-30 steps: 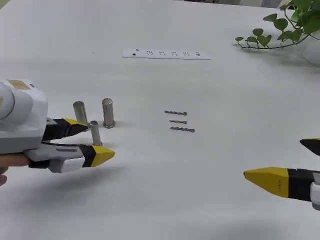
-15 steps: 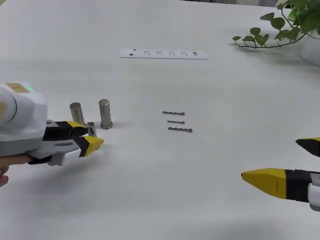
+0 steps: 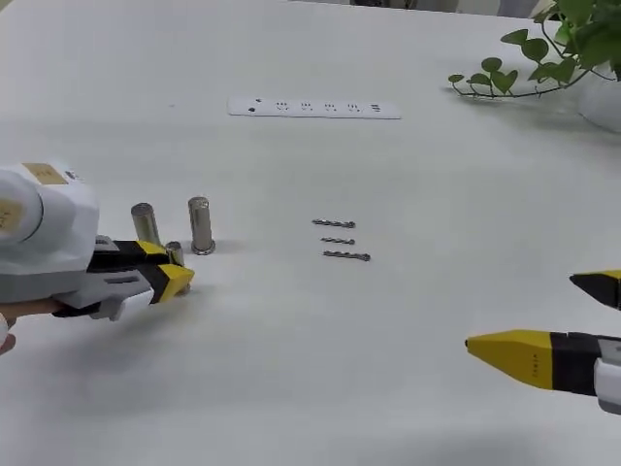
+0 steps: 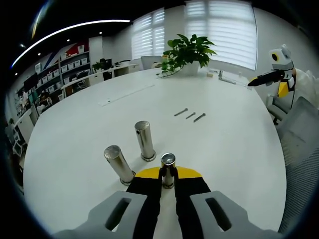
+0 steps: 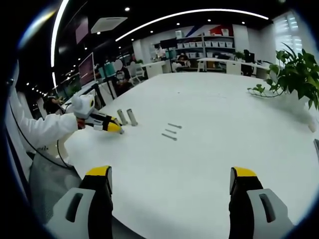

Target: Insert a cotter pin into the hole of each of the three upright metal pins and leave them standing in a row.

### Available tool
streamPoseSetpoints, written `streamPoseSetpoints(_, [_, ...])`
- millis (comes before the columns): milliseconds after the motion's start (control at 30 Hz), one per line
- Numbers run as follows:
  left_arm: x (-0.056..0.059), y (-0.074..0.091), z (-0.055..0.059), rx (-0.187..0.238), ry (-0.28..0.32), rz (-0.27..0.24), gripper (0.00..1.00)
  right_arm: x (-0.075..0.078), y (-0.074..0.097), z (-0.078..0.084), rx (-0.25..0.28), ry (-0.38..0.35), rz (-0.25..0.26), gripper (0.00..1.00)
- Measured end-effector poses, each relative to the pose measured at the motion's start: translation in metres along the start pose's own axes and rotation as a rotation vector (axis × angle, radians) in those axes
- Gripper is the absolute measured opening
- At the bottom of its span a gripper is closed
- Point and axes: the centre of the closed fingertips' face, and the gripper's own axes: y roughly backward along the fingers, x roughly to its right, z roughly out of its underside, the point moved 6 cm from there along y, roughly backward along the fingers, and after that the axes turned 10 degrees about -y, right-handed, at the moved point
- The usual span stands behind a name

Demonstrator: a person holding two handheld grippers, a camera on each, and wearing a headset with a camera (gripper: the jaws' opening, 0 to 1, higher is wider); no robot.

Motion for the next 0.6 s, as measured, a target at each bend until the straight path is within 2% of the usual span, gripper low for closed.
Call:
streamPoseSetpoints(133, [-0.001,0.0,0.0,0.013,0.038,0.02,0.06,0.0,0.0,0.0,0.002,0.001,0.0,0.97])
streamPoseSetpoints(400, [-0.001,0.001,0.0,0.029,0.04,0.013,0.05,0.0,0.001,-0.001,0.013,-0.003,-0.001,0.96])
streamPoseSetpoints(533, [0.004,0.005,-0.01,0.076,0.02,0.033,0.05,0.0,0.001,-0.002,0.018,-0.003,0.002,0.96])
streamPoseSetpoints(600, [0.008,0.006,-0.017,0.085,-0.016,0.048,0.05,0.0,0.002,-0.002,0.022,-0.004,0.003,0.96])
